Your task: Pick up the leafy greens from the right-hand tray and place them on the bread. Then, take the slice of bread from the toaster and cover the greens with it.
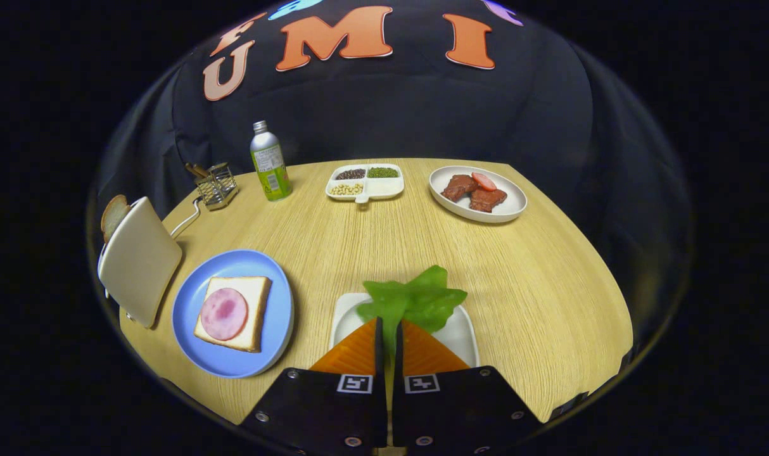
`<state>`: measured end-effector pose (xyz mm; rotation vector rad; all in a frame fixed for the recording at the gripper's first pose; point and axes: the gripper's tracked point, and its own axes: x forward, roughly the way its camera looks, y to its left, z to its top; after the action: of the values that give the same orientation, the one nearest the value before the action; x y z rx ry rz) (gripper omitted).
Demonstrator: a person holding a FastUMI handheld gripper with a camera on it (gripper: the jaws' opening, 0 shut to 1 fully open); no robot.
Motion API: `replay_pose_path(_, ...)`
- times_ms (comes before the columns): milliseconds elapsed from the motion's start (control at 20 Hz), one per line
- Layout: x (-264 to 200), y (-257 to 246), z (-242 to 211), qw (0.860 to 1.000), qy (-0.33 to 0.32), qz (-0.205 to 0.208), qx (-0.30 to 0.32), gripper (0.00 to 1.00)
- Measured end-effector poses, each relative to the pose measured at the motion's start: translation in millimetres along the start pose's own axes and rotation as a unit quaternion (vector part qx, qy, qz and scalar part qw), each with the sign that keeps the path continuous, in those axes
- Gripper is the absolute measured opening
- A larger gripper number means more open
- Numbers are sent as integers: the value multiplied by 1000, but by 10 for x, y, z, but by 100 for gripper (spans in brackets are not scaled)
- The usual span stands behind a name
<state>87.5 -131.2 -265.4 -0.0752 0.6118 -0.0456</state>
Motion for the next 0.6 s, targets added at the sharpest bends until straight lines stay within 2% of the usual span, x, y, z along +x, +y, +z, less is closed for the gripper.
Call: replay_pose_path(600, -301, 489, 305, 999, -39, 9, -19, 4)
